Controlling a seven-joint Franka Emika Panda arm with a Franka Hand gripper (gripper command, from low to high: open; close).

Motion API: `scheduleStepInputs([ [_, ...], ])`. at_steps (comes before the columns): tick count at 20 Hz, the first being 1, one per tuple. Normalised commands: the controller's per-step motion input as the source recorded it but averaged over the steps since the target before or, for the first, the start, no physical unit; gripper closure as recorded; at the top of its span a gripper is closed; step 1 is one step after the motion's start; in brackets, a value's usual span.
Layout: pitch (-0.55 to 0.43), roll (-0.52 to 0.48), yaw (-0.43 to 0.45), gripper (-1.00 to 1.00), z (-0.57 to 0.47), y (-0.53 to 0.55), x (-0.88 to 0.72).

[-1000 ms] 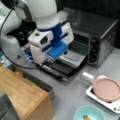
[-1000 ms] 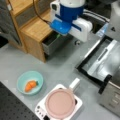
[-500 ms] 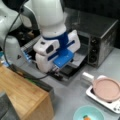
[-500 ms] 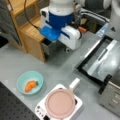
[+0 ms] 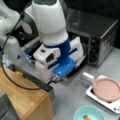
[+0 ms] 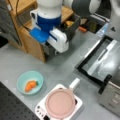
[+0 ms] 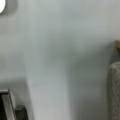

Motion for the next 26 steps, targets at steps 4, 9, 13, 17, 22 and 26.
scheduleStepInputs([
  [4, 0.183, 0.01, 0.147, -1.0, 0.08, -0.14, 0.54],
  [9, 0.181, -0.033, 0.157, -1.0, 0.12, -0.19, 0.53],
  [13, 0.169, -0.088, 0.161, -1.0, 0.0, -0.27, 0.55],
  [17, 0.171, -0.11, 0.218, -1.0, -0.11, -0.25, 0.54],
  [22, 0.206, -0.148, 0.225, -1.0, -0.06, -0.17, 0.44],
  [26, 0.107, -0.145, 0.152, -1.0, -0.12, -0.04, 0.34],
])
